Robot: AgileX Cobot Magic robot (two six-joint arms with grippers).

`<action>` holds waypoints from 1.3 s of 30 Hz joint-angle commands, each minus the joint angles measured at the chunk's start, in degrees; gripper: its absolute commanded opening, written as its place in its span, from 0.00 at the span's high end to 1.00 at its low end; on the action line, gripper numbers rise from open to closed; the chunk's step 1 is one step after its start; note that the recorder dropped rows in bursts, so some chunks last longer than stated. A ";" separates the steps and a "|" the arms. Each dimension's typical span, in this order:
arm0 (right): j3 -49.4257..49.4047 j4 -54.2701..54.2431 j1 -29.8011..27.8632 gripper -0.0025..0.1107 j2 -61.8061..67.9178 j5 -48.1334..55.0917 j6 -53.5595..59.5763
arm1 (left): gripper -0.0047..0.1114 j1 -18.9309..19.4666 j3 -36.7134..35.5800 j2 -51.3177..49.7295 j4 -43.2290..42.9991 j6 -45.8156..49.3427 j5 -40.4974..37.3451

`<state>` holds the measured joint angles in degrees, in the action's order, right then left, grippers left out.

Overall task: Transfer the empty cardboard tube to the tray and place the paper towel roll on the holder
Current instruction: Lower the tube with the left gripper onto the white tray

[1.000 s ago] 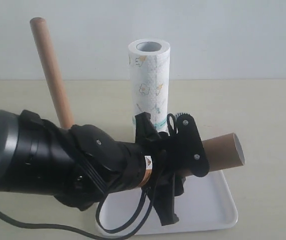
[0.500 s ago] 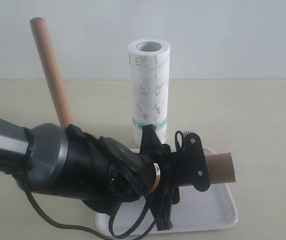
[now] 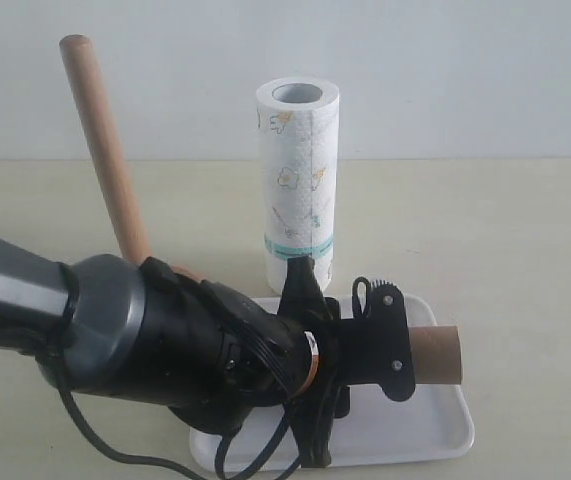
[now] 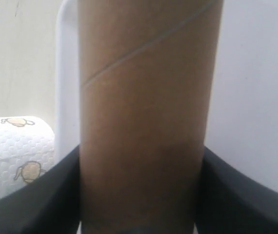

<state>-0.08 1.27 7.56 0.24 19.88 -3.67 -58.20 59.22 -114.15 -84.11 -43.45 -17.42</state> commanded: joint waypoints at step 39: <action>0.08 0.41 -0.18 0.97 -0.24 -0.78 -0.28 | 0.41 -1.77 2.78 -0.96 3.85 4.57 -6.87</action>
<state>-0.08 1.27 7.56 0.24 19.77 -3.67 -59.72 62.01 -116.94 -81.38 -38.82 -23.45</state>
